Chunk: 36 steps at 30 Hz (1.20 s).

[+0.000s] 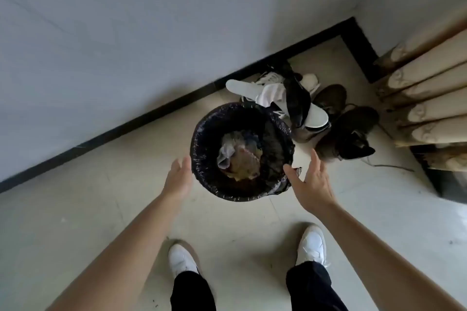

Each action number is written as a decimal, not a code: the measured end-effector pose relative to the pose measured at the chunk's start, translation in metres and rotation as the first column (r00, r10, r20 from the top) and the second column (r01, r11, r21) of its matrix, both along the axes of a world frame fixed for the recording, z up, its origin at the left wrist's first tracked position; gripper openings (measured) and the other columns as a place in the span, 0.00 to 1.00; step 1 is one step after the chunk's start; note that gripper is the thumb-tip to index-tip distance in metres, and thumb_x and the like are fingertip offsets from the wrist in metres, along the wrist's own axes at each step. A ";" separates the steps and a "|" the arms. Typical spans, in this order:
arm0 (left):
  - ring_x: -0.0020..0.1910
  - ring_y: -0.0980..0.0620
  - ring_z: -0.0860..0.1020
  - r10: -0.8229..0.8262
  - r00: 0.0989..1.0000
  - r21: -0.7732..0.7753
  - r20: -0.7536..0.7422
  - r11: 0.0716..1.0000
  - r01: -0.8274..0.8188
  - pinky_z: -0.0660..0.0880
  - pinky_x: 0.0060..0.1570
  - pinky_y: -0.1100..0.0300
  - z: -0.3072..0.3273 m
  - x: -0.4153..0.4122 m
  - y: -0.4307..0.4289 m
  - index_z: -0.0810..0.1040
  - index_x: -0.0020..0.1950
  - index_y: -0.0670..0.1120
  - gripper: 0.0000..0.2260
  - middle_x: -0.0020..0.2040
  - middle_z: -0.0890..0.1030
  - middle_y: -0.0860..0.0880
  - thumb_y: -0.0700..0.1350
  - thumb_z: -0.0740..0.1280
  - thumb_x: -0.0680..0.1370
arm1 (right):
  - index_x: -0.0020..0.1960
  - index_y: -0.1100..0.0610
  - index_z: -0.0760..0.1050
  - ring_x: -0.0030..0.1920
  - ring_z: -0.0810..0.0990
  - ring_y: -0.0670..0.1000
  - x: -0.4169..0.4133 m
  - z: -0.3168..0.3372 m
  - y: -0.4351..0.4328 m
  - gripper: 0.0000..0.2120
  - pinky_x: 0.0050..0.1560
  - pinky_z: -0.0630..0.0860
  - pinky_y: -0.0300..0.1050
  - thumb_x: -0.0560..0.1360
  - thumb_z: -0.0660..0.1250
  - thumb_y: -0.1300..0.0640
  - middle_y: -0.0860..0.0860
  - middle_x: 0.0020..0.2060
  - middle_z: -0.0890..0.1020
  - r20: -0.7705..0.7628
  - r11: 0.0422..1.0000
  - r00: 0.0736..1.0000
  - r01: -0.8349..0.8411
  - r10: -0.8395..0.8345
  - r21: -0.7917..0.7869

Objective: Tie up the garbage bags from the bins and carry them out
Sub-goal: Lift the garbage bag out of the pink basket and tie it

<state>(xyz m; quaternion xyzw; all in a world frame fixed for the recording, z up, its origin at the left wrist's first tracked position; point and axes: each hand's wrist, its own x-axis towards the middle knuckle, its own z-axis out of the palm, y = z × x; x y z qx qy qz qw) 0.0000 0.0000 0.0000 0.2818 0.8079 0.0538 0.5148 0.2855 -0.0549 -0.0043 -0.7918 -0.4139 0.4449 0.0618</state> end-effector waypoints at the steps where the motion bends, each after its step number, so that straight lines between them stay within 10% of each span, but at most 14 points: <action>1: 0.79 0.46 0.59 0.021 1.000 -0.019 -0.012 1.000 -0.021 0.59 0.76 0.44 -0.035 -0.005 -0.001 0.54 0.81 0.52 0.30 0.81 0.57 0.50 0.64 0.48 0.82 | 0.80 0.52 0.44 0.76 0.59 0.59 -0.009 -0.031 -0.004 0.43 0.73 0.60 0.58 0.76 0.57 0.32 0.58 0.77 0.57 -0.017 0.999 0.999 0.047 -0.047 0.006; 5: 0.69 0.52 0.70 0.256 0.961 -0.103 0.105 0.964 -0.245 0.67 0.70 0.44 -0.145 -0.027 0.008 0.69 0.74 0.54 0.30 0.72 0.73 0.54 0.68 0.48 0.80 | 0.75 0.48 0.60 0.67 0.71 0.54 -0.032 -0.124 -0.020 0.31 0.66 0.69 0.54 0.78 0.59 0.35 0.51 0.64 0.73 -0.094 0.983 0.981 0.178 -0.172 0.053; 8: 0.60 0.48 0.81 0.488 0.771 -0.219 0.410 0.873 -0.436 0.75 0.63 0.47 -0.181 -0.037 0.017 0.79 0.65 0.51 0.33 0.59 0.84 0.48 0.73 0.56 0.75 | 0.60 0.49 0.71 0.51 0.78 0.53 -0.037 -0.156 -0.026 0.10 0.50 0.74 0.49 0.81 0.60 0.48 0.46 0.46 0.80 -0.127 0.941 0.961 0.269 -0.247 0.205; 13: 0.51 0.43 0.84 0.592 0.738 -0.212 0.324 0.806 -0.553 0.80 0.51 0.49 -0.199 -0.049 0.008 0.81 0.57 0.41 0.19 0.55 0.85 0.42 0.53 0.72 0.73 | 0.59 0.53 0.73 0.47 0.79 0.55 -0.031 -0.165 -0.019 0.14 0.45 0.71 0.46 0.81 0.59 0.45 0.45 0.41 0.79 -0.036 0.969 0.990 0.143 -0.139 0.200; 17: 0.44 0.46 0.83 0.648 0.751 0.129 0.130 0.740 -0.660 0.81 0.44 0.54 -0.184 -0.063 -0.003 0.81 0.46 0.45 0.07 0.46 0.84 0.47 0.44 0.75 0.71 | 0.67 0.46 0.69 0.56 0.79 0.55 -0.028 -0.153 -0.004 0.29 0.56 0.77 0.53 0.75 0.54 0.28 0.52 0.54 0.82 0.039 0.994 0.998 0.047 -0.052 0.100; 20: 0.42 0.52 0.82 0.511 0.858 0.470 0.039 0.749 -0.467 0.80 0.46 0.56 -0.146 -0.053 -0.009 0.79 0.43 0.48 0.06 0.42 0.82 0.51 0.48 0.74 0.75 | 0.74 0.49 0.65 0.68 0.71 0.55 -0.033 -0.138 0.012 0.43 0.68 0.66 0.52 0.70 0.46 0.21 0.52 0.68 0.74 -0.143 0.935 0.927 0.332 -0.348 -0.122; 23: 0.37 0.59 0.77 0.217 0.969 0.666 -0.121 0.741 -0.083 0.76 0.41 0.61 -0.117 -0.044 -0.014 0.76 0.44 0.45 0.06 0.38 0.78 0.56 0.43 0.73 0.76 | 0.55 0.59 0.76 0.53 0.75 0.58 -0.035 -0.118 0.020 0.44 0.55 0.70 0.49 0.71 0.42 0.22 0.58 0.52 0.78 0.062 0.910 0.987 0.162 -0.150 -0.381; 27: 0.36 0.57 0.76 0.029 0.976 0.752 -0.218 0.642 0.149 0.75 0.38 0.64 -0.088 -0.023 -0.013 0.80 0.49 0.41 0.04 0.38 0.81 0.51 0.41 0.69 0.78 | 0.45 0.57 0.71 0.41 0.74 0.59 -0.042 -0.095 0.018 0.31 0.40 0.69 0.47 0.76 0.50 0.28 0.55 0.38 0.75 0.359 0.978 0.927 -0.034 0.108 -0.205; 32: 0.37 0.60 0.81 -0.425 0.876 0.791 -0.230 0.442 0.422 0.75 0.38 0.69 -0.050 0.029 -0.016 0.83 0.59 0.41 0.11 0.45 0.86 0.50 0.43 0.69 0.79 | 0.31 0.59 0.64 0.28 0.73 0.54 -0.071 -0.056 0.015 0.30 0.29 0.62 0.44 0.80 0.53 0.37 0.53 0.26 0.72 0.115 0.964 0.958 -0.264 0.265 -0.017; 36: 0.31 0.57 0.71 0.028 0.976 0.835 -0.215 0.524 0.169 0.66 0.30 0.65 -0.031 0.038 -0.010 0.80 0.49 0.38 0.10 0.30 0.71 0.57 0.44 0.63 0.82 | 0.36 0.59 0.69 0.36 0.76 0.59 -0.068 -0.032 0.023 0.26 0.38 0.67 0.45 0.83 0.52 0.41 0.56 0.34 0.78 0.197 0.986 0.980 -0.045 0.012 0.159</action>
